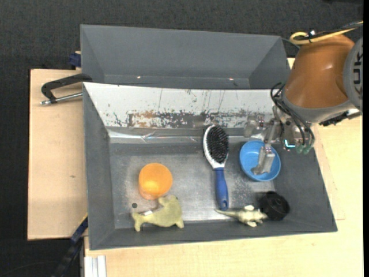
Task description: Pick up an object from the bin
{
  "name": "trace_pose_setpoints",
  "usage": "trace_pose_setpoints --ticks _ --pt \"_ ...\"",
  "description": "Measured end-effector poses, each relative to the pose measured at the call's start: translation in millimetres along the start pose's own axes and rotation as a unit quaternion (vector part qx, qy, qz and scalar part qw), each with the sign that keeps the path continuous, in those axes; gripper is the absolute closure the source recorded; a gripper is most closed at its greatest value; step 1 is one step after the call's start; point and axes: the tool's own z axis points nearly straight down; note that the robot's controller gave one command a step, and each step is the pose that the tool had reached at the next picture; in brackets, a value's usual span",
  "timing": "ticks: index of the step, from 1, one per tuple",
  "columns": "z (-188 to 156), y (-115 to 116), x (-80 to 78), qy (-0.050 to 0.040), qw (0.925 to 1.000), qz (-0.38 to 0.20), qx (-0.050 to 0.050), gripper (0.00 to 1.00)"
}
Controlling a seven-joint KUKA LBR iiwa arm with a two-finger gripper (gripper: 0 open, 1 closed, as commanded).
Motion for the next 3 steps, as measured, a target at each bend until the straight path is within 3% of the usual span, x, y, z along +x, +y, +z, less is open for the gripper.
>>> trace_pose_setpoints --ticks 1,2,3 --pt "101.6 -47.1 -22.7 -0.0108 0.9881 -0.154 0.002 0.00" --pt "105.0 -46.8 -19.0 -0.0059 0.9880 -0.154 0.001 1.00" --pt "-26.9 -80.1 51.4 -0.0092 0.9937 -0.112 0.004 1.00"
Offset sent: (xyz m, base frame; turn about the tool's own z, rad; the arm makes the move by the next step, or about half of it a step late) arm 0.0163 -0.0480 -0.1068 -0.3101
